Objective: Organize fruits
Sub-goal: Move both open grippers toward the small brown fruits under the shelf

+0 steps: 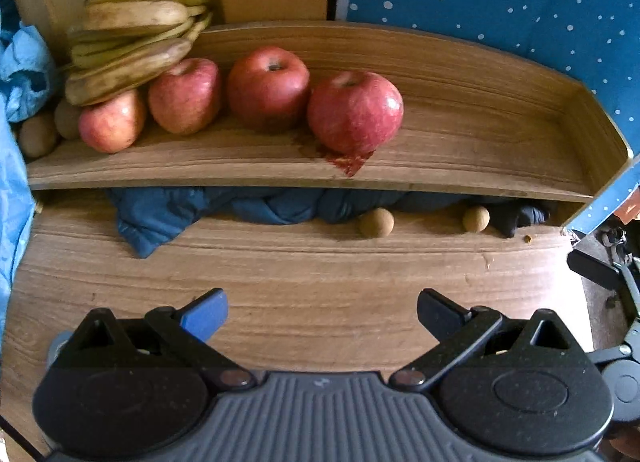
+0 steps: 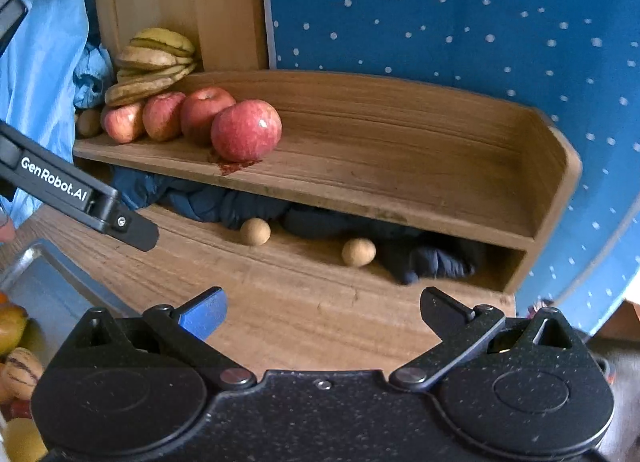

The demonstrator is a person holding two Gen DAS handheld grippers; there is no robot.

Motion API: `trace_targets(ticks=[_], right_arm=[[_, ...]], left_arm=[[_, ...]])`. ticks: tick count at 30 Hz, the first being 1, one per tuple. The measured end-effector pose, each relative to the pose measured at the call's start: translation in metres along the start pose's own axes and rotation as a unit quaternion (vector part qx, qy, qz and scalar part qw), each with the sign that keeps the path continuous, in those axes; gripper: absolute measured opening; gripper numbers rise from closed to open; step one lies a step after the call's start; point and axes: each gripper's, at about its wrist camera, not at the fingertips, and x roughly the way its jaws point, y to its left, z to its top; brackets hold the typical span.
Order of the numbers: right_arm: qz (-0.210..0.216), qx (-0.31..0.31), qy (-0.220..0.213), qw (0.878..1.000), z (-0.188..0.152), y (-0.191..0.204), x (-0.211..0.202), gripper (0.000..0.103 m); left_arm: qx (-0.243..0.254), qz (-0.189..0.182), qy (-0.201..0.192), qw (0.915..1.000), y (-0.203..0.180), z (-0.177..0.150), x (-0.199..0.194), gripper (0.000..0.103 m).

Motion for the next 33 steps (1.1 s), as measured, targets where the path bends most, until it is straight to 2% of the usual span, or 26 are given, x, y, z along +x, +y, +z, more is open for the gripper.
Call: trace_targets(ticks=[5,8,13,17,30,33], right_arm=[[0.028,0.020,0.023,0.999,0.006,-0.013,0.027,0.102],[0.037,0.002,0.024,0.999,0.008,-0.014,0.039,0.102],[0.051,-0.005,0.029,0.998,0.011,-0.017,0.054,0.102],[0.062,-0.008,0.029,0.998,0.011,-0.017,0.063,0.102],[0.060,-0.003,0.025,0.998,0.010,-0.021,0.066,0.102],[0.065,0.004,0.017,0.998,0.011,-0.022,0.064,0.095]], left_arm=[[-0.017,0.011,0.012,0.9997,-0.007,0.008,0.020,0.102],[-0.029,0.008,0.012,0.9995,-0.009,0.013,0.030,0.102],[-0.041,-0.028,0.006,0.9987,-0.013,0.015,0.038,0.102],[-0.050,-0.041,0.002,0.9979,-0.013,0.015,0.042,0.102],[-0.048,-0.007,0.018,0.9987,-0.018,0.025,0.058,0.102],[-0.056,-0.016,0.015,0.9982,-0.015,0.028,0.061,0.102]])
